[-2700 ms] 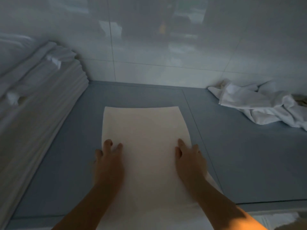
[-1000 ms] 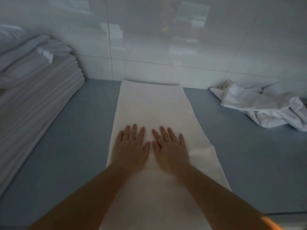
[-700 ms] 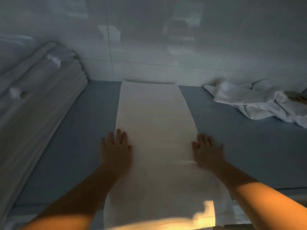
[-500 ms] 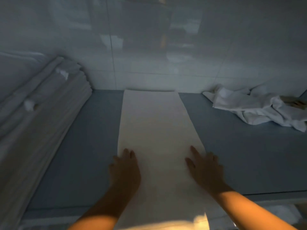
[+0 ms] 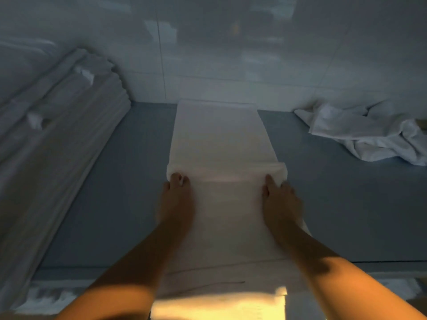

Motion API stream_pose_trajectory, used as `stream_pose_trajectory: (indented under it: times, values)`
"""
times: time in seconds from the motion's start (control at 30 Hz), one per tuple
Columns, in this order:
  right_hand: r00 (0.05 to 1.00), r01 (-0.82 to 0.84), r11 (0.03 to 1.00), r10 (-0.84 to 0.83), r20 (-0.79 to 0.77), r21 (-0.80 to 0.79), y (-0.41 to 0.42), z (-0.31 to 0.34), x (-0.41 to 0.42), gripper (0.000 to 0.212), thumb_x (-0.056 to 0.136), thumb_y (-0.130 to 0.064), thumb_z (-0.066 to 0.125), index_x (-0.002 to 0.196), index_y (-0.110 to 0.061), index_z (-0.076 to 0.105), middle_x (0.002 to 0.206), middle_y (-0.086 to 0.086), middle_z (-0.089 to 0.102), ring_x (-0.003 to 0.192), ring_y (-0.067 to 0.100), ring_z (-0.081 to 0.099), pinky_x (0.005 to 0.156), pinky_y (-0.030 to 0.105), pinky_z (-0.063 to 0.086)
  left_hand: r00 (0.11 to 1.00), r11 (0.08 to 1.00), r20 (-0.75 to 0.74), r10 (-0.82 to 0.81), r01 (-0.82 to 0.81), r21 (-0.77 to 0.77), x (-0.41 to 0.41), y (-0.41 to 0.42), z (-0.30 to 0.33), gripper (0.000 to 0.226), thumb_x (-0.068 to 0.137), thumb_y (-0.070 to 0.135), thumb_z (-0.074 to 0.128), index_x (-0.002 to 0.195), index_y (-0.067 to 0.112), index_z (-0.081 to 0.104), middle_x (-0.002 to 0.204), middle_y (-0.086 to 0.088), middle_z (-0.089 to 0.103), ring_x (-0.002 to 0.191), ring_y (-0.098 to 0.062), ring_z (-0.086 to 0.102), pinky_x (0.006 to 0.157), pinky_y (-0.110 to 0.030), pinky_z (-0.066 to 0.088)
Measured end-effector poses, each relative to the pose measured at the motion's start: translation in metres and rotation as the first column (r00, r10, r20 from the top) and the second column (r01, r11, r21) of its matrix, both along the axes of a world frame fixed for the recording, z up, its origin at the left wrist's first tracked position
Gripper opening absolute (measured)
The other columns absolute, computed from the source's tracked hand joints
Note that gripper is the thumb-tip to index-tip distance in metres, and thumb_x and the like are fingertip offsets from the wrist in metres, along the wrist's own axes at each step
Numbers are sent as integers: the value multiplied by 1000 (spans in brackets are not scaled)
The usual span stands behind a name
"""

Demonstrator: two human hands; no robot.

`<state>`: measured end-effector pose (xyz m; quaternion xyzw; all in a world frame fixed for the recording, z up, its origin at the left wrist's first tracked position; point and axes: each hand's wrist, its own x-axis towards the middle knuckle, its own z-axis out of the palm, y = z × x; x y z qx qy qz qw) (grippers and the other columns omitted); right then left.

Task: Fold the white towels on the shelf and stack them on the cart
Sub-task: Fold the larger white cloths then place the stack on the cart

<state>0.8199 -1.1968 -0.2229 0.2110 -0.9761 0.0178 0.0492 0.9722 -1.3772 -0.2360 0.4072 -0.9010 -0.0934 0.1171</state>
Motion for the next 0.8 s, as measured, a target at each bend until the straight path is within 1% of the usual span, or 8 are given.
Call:
stream_pose_trajectory:
  times: [0.13,0.2,0.27,0.4,0.57,0.63,0.7,0.8]
  values:
    - [977,-167,986,169,-132,23,-21,12,20,50,98,-20,35,147,-19,30,158,16,11,146,33,6,115,56,4,998,996,49,-36,40,-81,-3,-1,2,37,95,12,39,131,10,47,135,-10,37,105,-31,47,85,-40,47]
    - [876,-464,880,440,-197,-100,-37,11,60,51,93,-23,43,144,-19,38,158,10,17,147,29,7,114,61,1,996,993,64,-55,61,-97,-2,-2,3,41,94,17,40,134,8,45,137,-11,37,107,-33,47,86,-40,45]
    - [789,-614,781,611,-64,-111,-44,3,93,51,94,-39,40,145,-31,36,158,2,20,147,24,11,114,60,3,996,992,59,-71,76,-98,-2,-4,4,43,94,24,41,132,6,48,135,-13,41,106,-35,47,86,-42,44]
    - [877,-465,884,467,113,-39,-14,-11,70,59,92,-65,16,148,-48,5,161,-8,1,147,16,-3,116,51,-6,987,982,91,-131,142,-123,-5,-10,5,54,90,44,30,120,6,55,124,-14,49,110,-35,48,92,-43,42]
    - [927,-357,934,355,118,-9,25,-12,49,70,83,-71,3,148,-46,5,161,-6,1,147,18,-2,117,51,-1,971,979,236,-34,79,-186,5,6,14,50,95,45,37,130,12,50,137,-9,44,130,-38,30,103,-56,24]
    - [926,-355,935,354,135,-19,24,-13,49,72,82,-72,1,148,-45,5,161,-7,1,147,18,-2,116,51,-3,950,965,262,-169,214,-153,8,30,10,51,99,40,30,143,14,37,151,-8,30,143,-34,12,112,-58,8]
    - [920,-359,933,360,153,-37,24,-13,48,70,84,-72,4,148,-46,4,161,-7,-1,147,18,-4,116,51,-4,906,928,249,-343,368,-59,22,65,1,62,96,53,16,152,26,15,160,-4,10,146,-31,3,115,-53,1]
    - [909,-379,925,378,174,-34,25,-8,48,64,91,-68,11,149,-44,2,161,-6,-3,147,18,-6,116,52,-5,902,923,215,-374,384,-2,54,94,-5,73,82,73,0,149,43,-2,160,7,-3,147,-27,-5,115,-49,-6]
